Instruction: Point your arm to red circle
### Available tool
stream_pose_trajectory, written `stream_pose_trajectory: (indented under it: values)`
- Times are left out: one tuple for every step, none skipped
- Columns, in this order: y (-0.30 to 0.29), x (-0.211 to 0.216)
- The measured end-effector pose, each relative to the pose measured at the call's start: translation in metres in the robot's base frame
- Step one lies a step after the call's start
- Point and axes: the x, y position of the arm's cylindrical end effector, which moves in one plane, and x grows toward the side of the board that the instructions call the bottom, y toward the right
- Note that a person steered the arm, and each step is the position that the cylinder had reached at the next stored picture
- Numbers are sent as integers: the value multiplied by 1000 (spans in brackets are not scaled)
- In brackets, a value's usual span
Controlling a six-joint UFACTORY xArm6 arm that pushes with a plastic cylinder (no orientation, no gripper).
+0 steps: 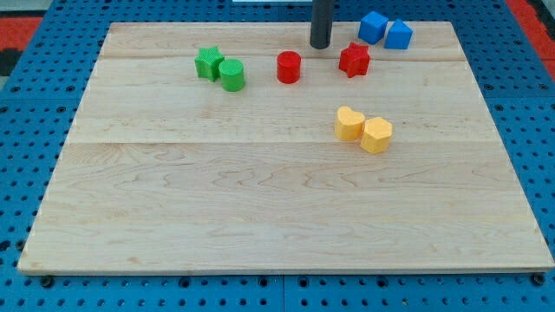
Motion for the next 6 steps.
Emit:
stream_pose_trajectory:
  values:
    - [52, -5]
    - [92, 32]
    - [69, 47]
    - [-19, 47]
    - [3, 51]
    - [-6, 94]
